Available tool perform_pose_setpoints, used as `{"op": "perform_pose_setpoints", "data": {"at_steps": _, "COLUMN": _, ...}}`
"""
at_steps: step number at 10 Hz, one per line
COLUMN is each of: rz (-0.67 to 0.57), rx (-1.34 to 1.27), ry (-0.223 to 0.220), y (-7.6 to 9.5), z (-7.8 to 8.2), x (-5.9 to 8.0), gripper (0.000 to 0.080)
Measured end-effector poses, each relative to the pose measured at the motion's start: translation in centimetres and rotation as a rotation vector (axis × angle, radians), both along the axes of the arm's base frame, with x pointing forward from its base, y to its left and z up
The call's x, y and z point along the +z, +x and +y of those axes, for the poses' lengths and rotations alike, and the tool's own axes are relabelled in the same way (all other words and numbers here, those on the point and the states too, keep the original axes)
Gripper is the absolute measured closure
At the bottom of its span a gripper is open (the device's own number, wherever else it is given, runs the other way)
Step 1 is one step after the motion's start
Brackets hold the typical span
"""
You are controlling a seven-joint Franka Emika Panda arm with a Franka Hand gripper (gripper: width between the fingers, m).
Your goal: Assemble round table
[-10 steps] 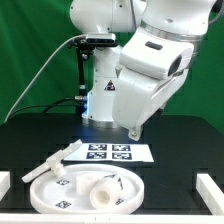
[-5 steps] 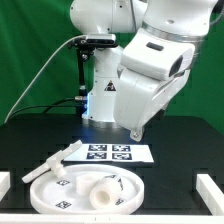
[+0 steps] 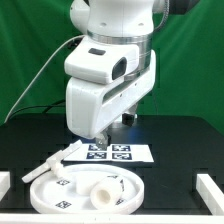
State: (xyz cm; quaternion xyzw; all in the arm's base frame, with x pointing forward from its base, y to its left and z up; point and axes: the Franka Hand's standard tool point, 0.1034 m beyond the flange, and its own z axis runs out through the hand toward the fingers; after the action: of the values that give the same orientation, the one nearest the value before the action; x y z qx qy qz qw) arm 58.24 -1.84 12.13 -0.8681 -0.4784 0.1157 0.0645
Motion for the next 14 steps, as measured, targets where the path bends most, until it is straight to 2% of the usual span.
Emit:
{"op": "perform_pose_setpoints", "data": {"at_steps": 1, "rz": -0.002, "rx": 0.000, "ry": 0.001, "y": 0.0, "z": -0.1, "x": -0.2, "gripper": 0.0150}}
{"op": "perform_pose_setpoints", "data": {"at_steps": 2, "rz": -0.075, "rx": 0.022, "ry": 0.012, "y": -0.2, "z": -1.3, "x": -1.7, "gripper": 0.0150}}
{"op": "perform_pose_setpoints", "data": {"at_steps": 3, "rz": -0.120, "rx": 0.033, "ry": 0.018, "y": -1.5, "z": -3.4, "x": -2.7, "gripper": 0.0150}}
{"op": "perform_pose_setpoints", "data": {"at_steps": 4, "rz": -0.196, "rx": 0.050, "ry": 0.014, "y": -1.9, "z": -4.7, "x": -3.2, "gripper": 0.0150}}
{"op": "perform_pose_setpoints", "data": {"at_steps": 5, "rz": -0.269, "rx": 0.088, "ry": 0.010, "y": -2.4, "z": -5.7, "x": -4.3, "gripper": 0.0150}}
{"op": "perform_pose_setpoints", "data": {"at_steps": 6, "rz": -0.293, "rx": 0.116, "ry": 0.008, "y": -2.9, "z": -6.5, "x": -5.3, "gripper": 0.0150}}
{"op": "perform_pose_setpoints", "data": {"at_steps": 7, "rz": -0.289, "rx": 0.105, "ry": 0.007, "y": -3.2, "z": -6.9, "x": -6.3, "gripper": 0.0150}}
{"op": "perform_pose_setpoints", "data": {"at_steps": 8, "rz": -0.265, "rx": 0.092, "ry": 0.012, "y": -3.4, "z": -6.4, "x": -6.7, "gripper": 0.0150}}
{"op": "perform_pose_setpoints", "data": {"at_steps": 11, "rz": -0.272, "rx": 0.092, "ry": 0.010, "y": -3.4, "z": -6.4, "x": -6.9, "gripper": 0.0150}}
{"op": "perform_pose_setpoints", "data": {"at_steps": 14, "rz": -0.262, "rx": 0.088, "ry": 0.013, "y": -4.1, "z": -6.0, "x": -9.1, "gripper": 0.0150}}
